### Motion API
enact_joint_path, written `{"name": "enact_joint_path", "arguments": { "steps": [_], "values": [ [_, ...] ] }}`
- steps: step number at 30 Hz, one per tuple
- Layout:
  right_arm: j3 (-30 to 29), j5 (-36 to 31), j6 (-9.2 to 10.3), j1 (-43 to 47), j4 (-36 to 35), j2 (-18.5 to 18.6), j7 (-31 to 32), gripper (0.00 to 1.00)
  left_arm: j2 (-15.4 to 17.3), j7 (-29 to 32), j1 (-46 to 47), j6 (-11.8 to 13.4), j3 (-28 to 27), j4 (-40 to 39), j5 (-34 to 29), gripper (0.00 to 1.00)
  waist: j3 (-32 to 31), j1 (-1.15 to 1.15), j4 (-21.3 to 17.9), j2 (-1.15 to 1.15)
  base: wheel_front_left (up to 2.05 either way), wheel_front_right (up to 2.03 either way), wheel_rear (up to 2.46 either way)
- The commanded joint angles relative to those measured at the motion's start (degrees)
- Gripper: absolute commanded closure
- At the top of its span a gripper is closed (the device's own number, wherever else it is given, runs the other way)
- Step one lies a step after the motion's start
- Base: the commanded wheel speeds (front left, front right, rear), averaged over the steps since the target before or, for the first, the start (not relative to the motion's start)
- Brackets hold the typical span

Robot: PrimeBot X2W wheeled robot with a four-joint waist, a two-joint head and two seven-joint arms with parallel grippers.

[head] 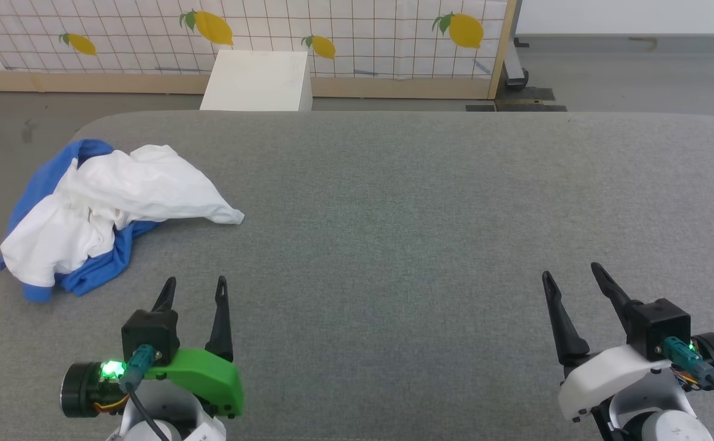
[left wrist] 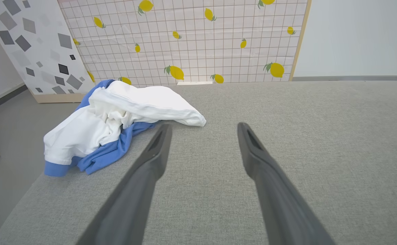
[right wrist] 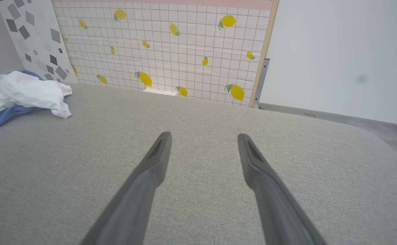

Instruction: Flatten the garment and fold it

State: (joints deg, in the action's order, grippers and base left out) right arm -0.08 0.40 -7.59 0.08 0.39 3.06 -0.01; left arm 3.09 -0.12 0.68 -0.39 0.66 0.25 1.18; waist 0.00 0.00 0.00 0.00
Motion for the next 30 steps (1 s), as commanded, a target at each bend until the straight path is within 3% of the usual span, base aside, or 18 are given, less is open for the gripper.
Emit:
{"name": "enact_joint_path", "arguments": {
  "steps": [1, 14, 30],
  "values": [
    [-0.1, 0.2, 0.00, -0.1, 0.1, 0.0, -0.4, 0.00, 0.0, -0.5, 0.3, 0.3, 0.3, 0.2, 0.3, 0.00, 0.0, 0.00, 0.0, 0.00, 0.00, 0.00, 0.00],
    [-0.3, 0.5, 0.01, -0.5, 0.5, 0.0, -1.5, 0.00, 0.2, -2.0, 1.4, 1.1, 1.4, 1.5, 1.4, 0.00, 0.0, 0.00, 1.8, 0.00, 0.00, 0.00, 0.00],
    [-0.1, 0.8, 0.03, -1.0, 1.0, 0.0, -2.7, 0.00, 1.0, -4.0, 1.9, 2.2, 2.2, 2.4, 3.0, 0.00, 0.0, 0.00, 7.9, 0.00, 0.00, 0.00, 0.00]
  ]
}}
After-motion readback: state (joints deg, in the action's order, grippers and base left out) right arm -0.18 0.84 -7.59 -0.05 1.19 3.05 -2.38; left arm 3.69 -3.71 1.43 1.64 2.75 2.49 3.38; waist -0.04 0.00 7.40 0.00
